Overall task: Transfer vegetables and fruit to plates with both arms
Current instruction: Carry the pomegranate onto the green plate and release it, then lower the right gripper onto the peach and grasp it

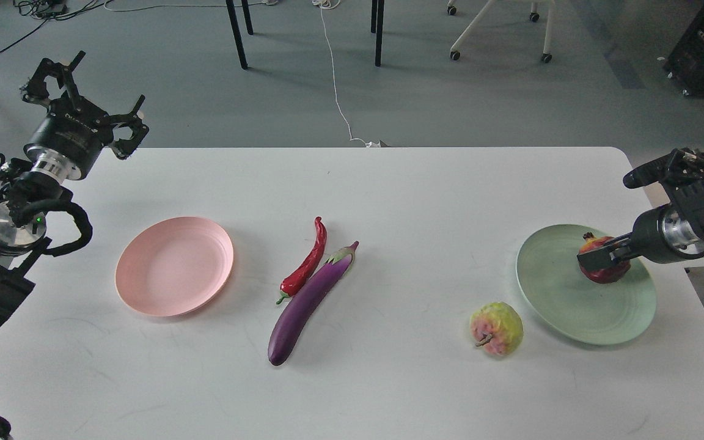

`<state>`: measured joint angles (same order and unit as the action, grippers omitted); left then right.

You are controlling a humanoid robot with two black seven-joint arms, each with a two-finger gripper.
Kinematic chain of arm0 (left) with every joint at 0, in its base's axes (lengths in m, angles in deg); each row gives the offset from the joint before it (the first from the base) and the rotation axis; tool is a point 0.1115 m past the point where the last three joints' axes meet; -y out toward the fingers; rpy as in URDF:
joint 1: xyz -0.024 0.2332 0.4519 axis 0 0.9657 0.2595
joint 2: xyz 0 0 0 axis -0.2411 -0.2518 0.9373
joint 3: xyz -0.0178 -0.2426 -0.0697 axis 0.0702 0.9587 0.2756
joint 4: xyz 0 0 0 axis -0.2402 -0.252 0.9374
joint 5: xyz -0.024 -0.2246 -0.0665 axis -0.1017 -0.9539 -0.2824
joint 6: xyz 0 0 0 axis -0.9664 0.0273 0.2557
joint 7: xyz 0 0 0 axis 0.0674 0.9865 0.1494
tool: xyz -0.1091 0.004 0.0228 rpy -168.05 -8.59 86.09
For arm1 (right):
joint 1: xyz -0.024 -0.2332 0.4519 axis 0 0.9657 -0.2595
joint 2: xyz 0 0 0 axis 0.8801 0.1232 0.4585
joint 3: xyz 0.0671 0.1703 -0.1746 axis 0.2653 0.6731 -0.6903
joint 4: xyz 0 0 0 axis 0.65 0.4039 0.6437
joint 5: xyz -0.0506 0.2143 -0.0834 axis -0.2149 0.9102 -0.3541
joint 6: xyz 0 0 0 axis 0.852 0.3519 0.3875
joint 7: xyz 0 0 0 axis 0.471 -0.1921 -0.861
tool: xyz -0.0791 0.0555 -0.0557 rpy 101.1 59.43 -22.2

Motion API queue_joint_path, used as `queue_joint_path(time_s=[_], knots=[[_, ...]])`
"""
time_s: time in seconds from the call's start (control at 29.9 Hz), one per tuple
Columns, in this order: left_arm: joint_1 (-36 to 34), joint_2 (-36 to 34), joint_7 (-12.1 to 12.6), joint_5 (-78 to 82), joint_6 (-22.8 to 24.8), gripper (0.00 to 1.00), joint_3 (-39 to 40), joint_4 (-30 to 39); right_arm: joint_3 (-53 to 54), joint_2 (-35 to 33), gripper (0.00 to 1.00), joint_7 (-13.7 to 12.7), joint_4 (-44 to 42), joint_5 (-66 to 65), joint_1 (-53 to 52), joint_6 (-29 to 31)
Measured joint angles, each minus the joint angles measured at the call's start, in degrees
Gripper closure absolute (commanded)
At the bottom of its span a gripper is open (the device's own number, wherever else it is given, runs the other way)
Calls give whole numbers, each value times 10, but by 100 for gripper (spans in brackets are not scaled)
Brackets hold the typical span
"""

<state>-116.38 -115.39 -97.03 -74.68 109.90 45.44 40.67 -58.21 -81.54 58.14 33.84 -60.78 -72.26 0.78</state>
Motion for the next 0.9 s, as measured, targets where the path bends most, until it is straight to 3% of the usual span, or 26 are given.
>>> queue_joint_path(time_s=[0.23,0.57,0.9], knots=[[1,2,-1,0,0,2,-1,0,13,74,4,4,169,54,-121,-6],[10,-2,-2,0,0,2,0,-1,39,163,5,4,183,81,-131,-8],[15,-12,-2,-1,0,2,0,-1,11,171,6,5,181,72,-82,-9]])
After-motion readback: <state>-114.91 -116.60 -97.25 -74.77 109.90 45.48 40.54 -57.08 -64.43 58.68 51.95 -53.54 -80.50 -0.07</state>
